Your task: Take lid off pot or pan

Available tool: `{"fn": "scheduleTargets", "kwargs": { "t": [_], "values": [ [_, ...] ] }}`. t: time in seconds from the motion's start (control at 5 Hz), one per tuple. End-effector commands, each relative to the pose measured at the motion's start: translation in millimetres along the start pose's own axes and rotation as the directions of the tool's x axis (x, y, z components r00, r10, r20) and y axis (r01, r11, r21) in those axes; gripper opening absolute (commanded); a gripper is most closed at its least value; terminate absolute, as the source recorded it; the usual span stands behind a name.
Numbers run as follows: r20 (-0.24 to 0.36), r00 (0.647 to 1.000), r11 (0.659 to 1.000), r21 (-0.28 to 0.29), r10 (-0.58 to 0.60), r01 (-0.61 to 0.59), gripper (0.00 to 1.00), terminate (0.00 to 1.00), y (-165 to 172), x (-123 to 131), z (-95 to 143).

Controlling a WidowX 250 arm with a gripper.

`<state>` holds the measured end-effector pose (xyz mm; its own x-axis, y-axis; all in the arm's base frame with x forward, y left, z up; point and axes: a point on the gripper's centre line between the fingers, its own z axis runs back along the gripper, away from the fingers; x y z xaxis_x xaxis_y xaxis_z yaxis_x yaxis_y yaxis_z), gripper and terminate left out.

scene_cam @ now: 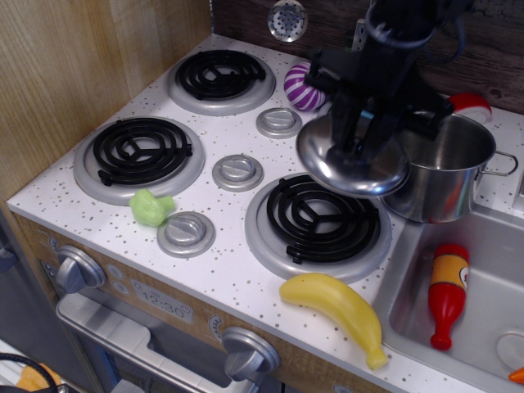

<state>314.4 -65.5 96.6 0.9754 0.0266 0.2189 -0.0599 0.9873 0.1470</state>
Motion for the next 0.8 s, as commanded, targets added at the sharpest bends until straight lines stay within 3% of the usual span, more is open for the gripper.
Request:
{"fn": "scheduleTargets", "kwargs": {
  "t": [0.0, 0.2, 0.4, 0.6],
  "values": [
    [0.034, 0.999, 0.999, -0.032, 0.037, -0.035, 0.0, 0.0, 9.5, -5.3, -28.2],
    [0.053, 0.998, 0.998, -0.058, 0.016, -0.013, 0.0, 0.0, 15.5, -6.0, -42.3],
    [0.045, 0.998, 0.995, -0.095, 0.042, -0.038, 1.0, 0.0, 16.7, -10.0, -50.1],
    [0.061, 0.996, 0.989, -0.134, 0.064, -0.055, 1.0, 0.0, 16.5, -11.5, -55.3]
  ]
}}
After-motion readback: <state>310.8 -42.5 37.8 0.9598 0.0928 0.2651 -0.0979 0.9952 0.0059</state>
